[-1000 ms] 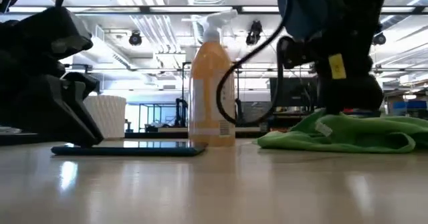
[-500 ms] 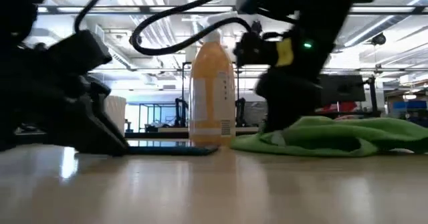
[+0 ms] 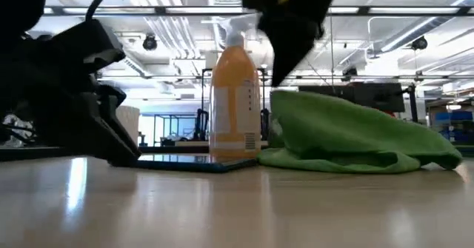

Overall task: Apply microfiber cloth
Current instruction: Wipe the blue tablet with the green microfiber cloth, then return to Home Position

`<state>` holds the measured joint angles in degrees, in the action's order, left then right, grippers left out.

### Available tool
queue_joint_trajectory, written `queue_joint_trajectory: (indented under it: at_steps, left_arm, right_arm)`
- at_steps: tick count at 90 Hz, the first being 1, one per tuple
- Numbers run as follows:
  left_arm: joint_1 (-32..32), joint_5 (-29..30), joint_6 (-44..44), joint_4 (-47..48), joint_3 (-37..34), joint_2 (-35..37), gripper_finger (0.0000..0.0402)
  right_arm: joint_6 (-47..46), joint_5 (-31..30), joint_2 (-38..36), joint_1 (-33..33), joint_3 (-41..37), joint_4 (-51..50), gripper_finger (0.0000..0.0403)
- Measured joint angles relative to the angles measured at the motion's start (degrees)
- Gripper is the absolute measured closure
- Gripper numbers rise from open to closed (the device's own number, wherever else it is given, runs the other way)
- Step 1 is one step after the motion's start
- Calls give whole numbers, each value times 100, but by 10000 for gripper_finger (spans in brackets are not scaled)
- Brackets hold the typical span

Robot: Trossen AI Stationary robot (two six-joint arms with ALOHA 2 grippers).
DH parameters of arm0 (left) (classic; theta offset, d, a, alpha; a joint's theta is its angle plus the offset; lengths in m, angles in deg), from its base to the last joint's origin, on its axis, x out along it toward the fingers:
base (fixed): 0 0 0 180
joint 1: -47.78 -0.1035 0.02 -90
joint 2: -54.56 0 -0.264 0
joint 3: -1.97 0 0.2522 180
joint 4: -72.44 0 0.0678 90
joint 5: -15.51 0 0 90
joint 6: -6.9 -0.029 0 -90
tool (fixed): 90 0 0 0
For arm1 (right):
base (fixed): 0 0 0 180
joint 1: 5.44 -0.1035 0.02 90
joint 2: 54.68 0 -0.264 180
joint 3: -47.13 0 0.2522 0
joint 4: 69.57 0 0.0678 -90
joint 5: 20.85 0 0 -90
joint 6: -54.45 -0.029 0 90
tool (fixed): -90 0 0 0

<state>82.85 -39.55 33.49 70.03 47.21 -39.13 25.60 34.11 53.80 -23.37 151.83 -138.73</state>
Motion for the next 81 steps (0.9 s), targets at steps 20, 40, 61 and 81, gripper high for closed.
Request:
queue_joint_trajectory:
  at_steps: [20,40,61,81]
  left_arm:
    - [18,-191,-556,-1429,1,6,339]
    - [53,-439,-810,-1866,-1,4,334]
    - [53,-413,-1434,-2374,-1,6,322]
    - [51,-408,-1692,-2362,-1,8,315]
  right_arm:
    - [114,-57,-122,91,-164,191,366]
    - [127,195,-189,146,-334,169,339]
    - [343,361,-920,172,-925,178,384]
    - [-320,689,-2343,159,-2894,861,396]
